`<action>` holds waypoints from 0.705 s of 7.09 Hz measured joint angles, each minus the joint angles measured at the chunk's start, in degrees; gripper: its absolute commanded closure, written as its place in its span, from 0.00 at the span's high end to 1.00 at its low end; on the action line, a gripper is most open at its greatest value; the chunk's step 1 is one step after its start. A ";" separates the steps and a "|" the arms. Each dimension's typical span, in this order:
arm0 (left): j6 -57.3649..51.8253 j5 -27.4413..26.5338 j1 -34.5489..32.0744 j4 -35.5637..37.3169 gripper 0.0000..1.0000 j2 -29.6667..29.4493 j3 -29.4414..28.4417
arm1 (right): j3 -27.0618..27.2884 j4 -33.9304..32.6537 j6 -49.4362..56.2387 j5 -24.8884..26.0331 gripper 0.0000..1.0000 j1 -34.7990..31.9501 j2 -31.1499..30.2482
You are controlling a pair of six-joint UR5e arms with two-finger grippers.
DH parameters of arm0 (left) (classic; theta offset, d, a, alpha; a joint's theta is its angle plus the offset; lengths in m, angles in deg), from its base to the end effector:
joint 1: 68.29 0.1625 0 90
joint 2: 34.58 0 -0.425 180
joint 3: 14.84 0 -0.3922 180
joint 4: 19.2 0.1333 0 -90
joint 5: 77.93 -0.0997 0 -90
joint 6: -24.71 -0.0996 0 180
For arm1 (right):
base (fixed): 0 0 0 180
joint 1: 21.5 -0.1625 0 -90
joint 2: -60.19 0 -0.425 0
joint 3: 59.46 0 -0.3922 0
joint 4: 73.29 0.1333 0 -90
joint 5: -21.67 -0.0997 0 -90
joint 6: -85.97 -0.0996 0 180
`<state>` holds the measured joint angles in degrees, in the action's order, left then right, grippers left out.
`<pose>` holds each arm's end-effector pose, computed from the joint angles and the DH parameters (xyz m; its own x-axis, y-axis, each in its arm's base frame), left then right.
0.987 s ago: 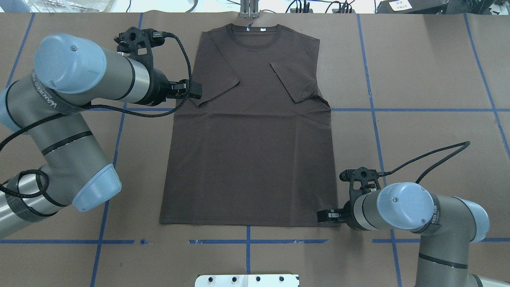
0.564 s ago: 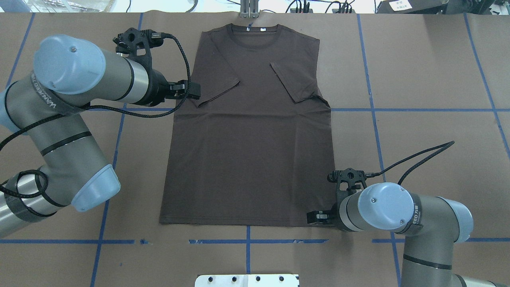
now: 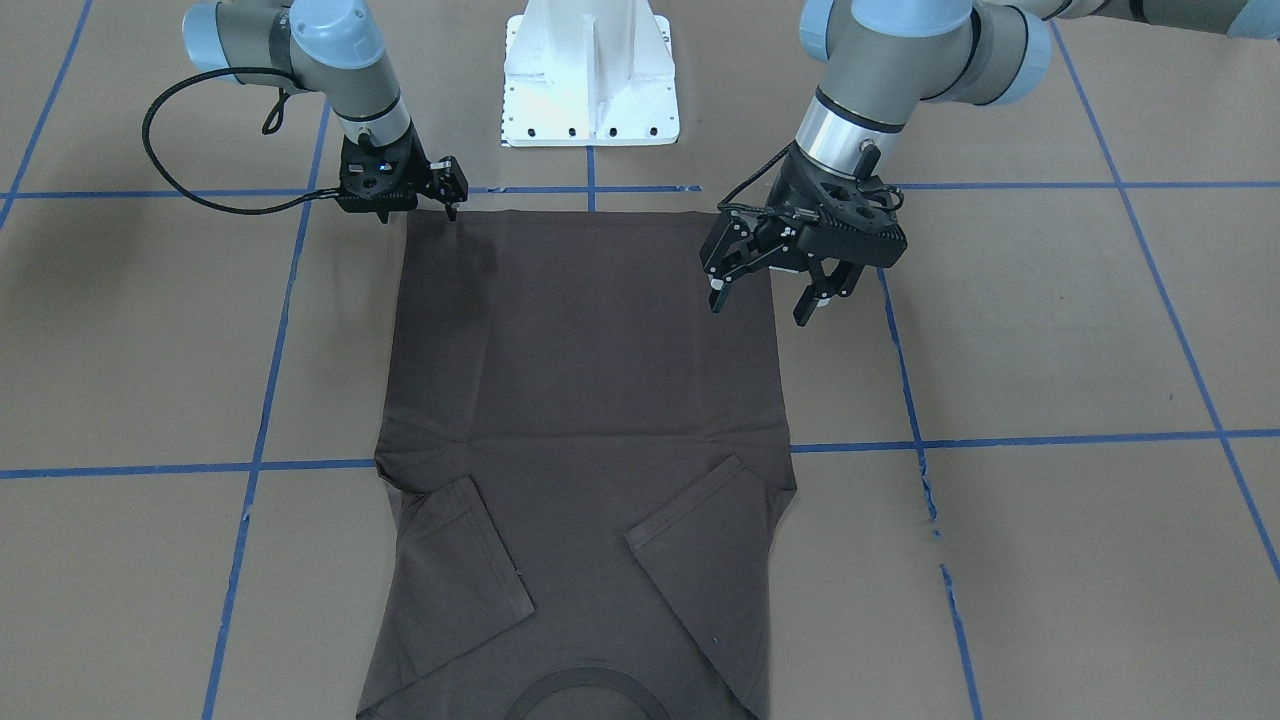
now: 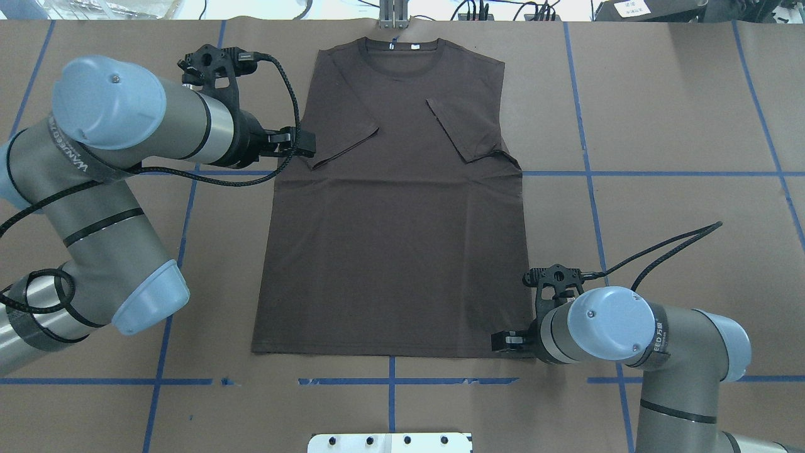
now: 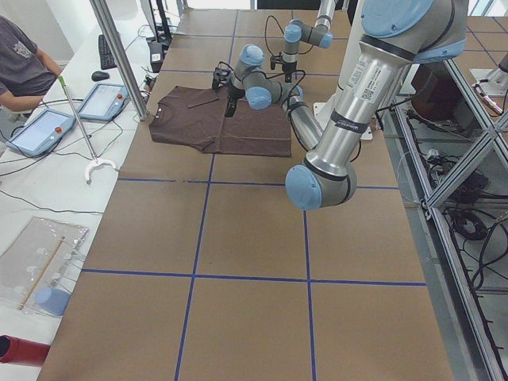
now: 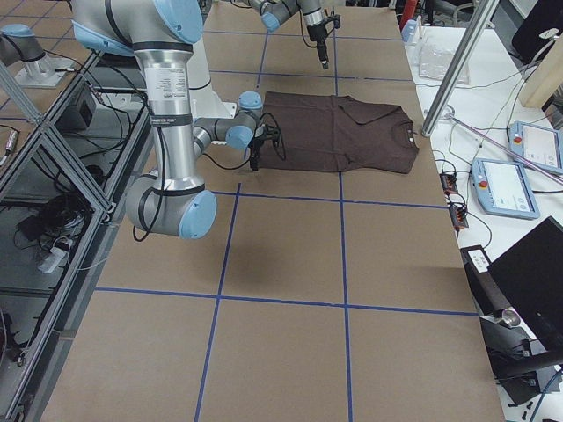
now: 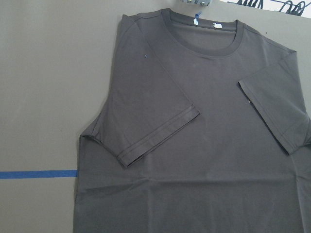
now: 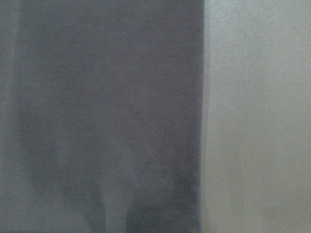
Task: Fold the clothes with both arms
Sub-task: 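Move the right gripper to the shirt hem corner nearest the robot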
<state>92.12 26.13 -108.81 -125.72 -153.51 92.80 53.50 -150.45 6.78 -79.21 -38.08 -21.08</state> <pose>0.3902 -0.4770 0.2045 0.4965 0.0658 -0.8655 0.2977 0.9237 0.2410 -0.4829 -0.2632 0.3764 0.6999 0.0162 0.7141 -0.0225 0.9997 -0.0006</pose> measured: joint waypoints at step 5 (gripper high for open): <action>0.00 0.00 0.00 0.00 1.00 0.41 0.18 | 0.65 -0.01 -0.59 -0.43 0.00 -0.04 -0.06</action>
<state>92.12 26.13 -108.81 -125.72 -153.10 92.98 54.15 -150.46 6.19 -79.64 -38.13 -21.14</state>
